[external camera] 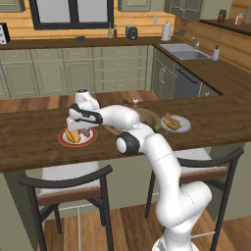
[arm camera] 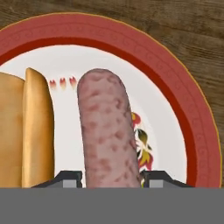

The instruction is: Place one bun and one sausage from the bowl on each plate.

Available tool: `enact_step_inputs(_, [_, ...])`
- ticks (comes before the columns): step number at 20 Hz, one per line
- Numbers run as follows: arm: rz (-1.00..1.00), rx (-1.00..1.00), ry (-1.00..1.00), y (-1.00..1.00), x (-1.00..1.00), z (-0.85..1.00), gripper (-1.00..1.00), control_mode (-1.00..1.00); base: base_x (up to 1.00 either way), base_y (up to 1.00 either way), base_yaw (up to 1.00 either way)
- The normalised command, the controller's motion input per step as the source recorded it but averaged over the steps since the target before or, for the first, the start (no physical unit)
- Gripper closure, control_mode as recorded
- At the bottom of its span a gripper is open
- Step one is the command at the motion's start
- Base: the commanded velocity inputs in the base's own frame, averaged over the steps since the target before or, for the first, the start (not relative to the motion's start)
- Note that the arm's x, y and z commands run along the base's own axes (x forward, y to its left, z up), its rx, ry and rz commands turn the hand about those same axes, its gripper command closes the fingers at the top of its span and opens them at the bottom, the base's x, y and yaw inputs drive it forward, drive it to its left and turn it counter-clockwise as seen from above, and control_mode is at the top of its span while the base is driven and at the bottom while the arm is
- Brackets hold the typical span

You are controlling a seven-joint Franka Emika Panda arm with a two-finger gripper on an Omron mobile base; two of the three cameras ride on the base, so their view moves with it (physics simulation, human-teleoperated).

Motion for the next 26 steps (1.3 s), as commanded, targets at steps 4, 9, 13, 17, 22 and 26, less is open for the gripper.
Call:
enact_step_inputs(4, [0.00,0.00,-0.03,-0.03,-0.16,0.00,-1.00,-1.00,0.00,0.00,0.00])
enact_step_inputs(9, [0.00,0.00,-0.09,-0.27,-0.50,0.00,-1.00,-1.00,0.00,0.00,0.00])
enact_step_inputs(13, [0.00,0.00,-0.16,-0.53,-0.73,0.00,-1.00,-1.00,0.00,0.00,0.00])
enact_step_inputs(17, [0.01,0.03,-0.23,-0.65,-0.97,0.02,-1.00,-1.00,0.00,0.00,0.00])
enact_step_inputs(22, [0.04,0.10,-0.29,-0.61,-0.99,0.15,-1.00,-1.00,0.00,0.00,0.00])
enact_step_inputs(26, [0.05,0.24,-0.33,-0.58,-0.79,0.16,-1.00,-1.00,0.00,0.00,0.00])
